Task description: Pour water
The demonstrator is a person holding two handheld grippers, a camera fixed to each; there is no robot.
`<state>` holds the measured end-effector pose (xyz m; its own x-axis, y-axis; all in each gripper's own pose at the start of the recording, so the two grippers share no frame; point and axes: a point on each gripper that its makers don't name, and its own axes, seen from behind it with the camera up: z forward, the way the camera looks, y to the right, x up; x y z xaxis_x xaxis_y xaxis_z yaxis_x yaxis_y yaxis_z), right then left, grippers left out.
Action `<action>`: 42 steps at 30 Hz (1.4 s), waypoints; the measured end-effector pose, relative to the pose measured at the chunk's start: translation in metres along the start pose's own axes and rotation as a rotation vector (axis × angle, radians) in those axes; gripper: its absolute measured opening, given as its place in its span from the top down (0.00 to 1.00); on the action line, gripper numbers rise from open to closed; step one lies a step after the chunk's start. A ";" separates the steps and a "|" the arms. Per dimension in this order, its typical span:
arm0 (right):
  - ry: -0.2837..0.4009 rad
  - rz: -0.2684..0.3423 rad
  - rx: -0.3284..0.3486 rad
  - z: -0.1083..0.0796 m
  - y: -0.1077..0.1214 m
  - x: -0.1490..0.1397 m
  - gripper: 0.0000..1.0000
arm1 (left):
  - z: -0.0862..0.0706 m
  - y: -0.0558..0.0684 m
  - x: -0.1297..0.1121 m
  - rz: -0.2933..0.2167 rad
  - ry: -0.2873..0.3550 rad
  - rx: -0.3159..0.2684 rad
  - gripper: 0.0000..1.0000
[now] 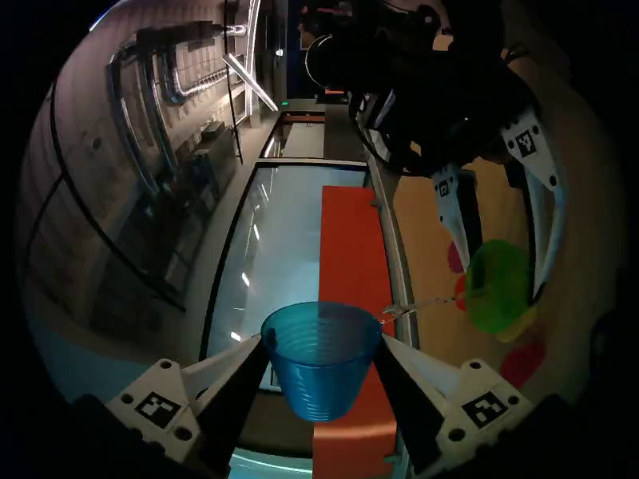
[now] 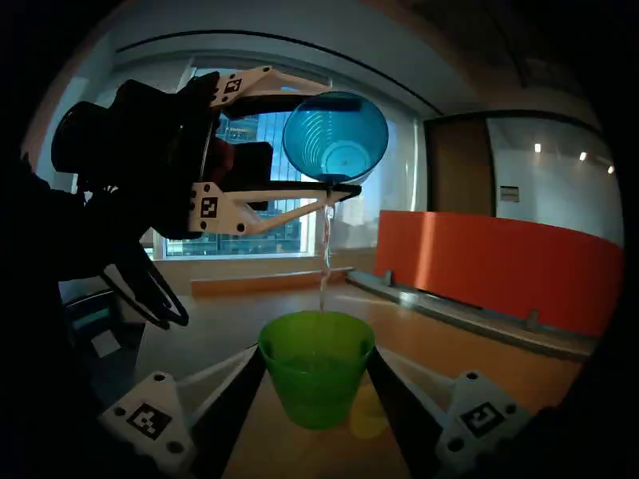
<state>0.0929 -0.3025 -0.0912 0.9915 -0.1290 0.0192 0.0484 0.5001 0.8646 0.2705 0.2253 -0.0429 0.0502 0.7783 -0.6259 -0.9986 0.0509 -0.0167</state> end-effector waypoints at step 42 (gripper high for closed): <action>0.012 0.005 -0.004 0.004 0.002 0.000 0.11 | -0.007 -0.004 0.004 0.081 0.014 0.026 0.14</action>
<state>0.0928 -0.3052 -0.0873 0.9930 -0.1168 0.0175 0.0441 0.5042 0.8625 0.2748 0.2239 -0.0513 -0.0311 0.7720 -0.6349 -0.9985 0.0043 0.0541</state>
